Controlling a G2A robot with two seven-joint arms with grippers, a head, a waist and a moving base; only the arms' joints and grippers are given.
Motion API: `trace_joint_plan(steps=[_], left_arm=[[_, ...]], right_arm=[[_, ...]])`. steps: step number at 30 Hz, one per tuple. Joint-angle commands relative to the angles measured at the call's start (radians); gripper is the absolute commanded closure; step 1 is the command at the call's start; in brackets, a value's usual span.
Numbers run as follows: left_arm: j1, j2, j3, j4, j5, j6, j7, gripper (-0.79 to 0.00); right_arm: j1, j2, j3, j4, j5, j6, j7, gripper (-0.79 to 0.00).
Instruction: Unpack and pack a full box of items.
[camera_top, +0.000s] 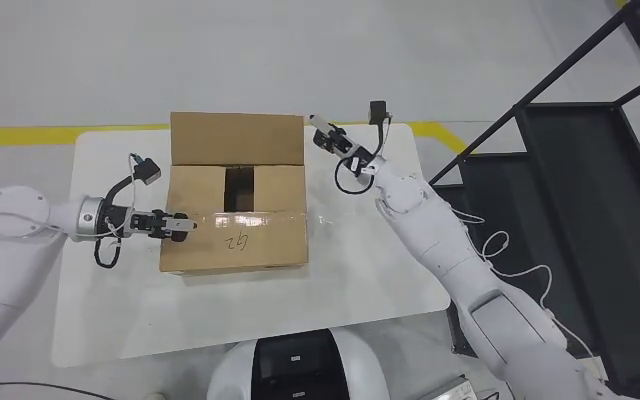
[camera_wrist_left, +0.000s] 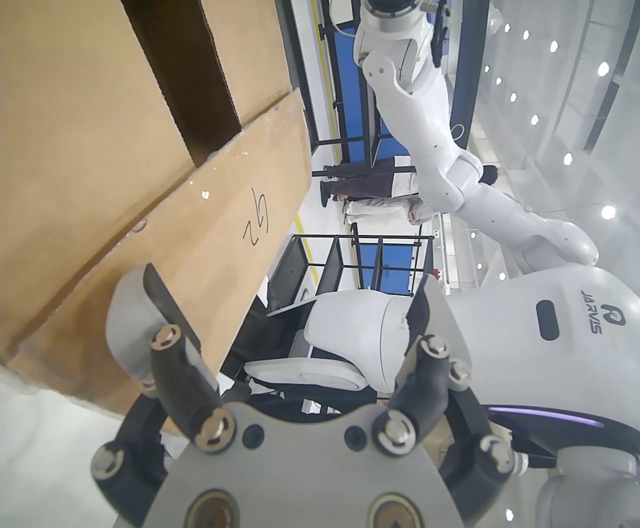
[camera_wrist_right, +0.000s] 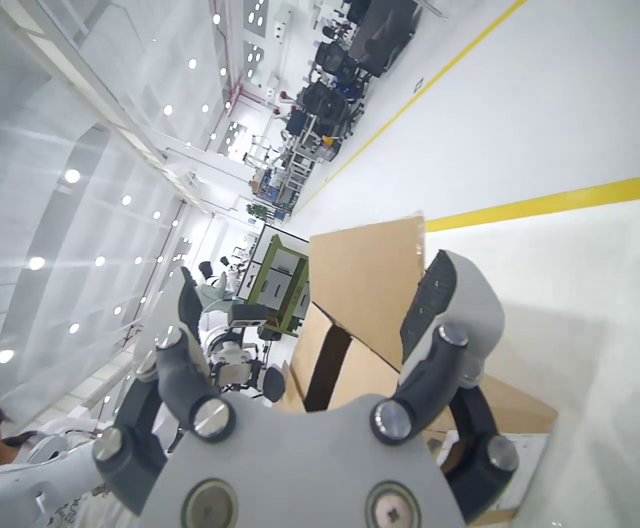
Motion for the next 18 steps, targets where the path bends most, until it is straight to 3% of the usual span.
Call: trace_joint_plan(steps=[1,4,13,18], left_arm=[[-0.004,0.002,-0.002,-0.008,0.007,0.002,-0.002,-0.785],[-0.007,0.005,-0.005,-0.018,0.013,0.003,-0.003,-0.785],[0.004,0.007,0.002,-0.039,0.016,0.0,0.0,-0.785],[-0.002,0.002,0.009,-0.034,0.013,0.0,0.0,-0.785]], right_arm=[[0.024,-0.007,-0.014,0.032,-0.018,0.048,0.016,-0.785],[0.042,-0.017,-0.023,0.053,-0.01,0.077,0.04,-0.785],[0.144,-0.08,-0.09,0.214,0.146,0.018,0.291,-0.785],[0.191,-0.108,-0.112,0.268,0.171,-0.003,0.338,-0.785]])
